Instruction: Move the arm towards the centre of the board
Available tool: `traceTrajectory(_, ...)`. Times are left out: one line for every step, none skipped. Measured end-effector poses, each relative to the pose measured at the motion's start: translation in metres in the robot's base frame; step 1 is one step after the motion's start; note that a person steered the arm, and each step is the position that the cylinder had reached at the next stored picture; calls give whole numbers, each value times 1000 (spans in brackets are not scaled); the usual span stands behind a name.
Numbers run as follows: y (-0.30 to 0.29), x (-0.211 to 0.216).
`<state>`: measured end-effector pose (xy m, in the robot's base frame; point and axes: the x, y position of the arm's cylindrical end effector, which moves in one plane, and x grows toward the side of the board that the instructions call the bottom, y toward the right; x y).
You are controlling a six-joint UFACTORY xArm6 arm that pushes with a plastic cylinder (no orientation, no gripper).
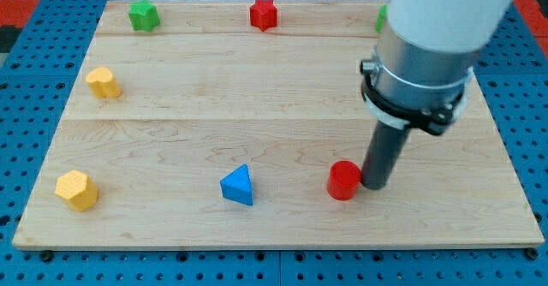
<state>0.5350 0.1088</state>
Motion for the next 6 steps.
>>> traceTrajectory(23, -9)
traceTrajectory(-26, -38)
traceTrajectory(-46, -17)
traceTrajectory(-28, -13)
traceTrajectory(-48, -36)
traceTrajectory(-148, -81)
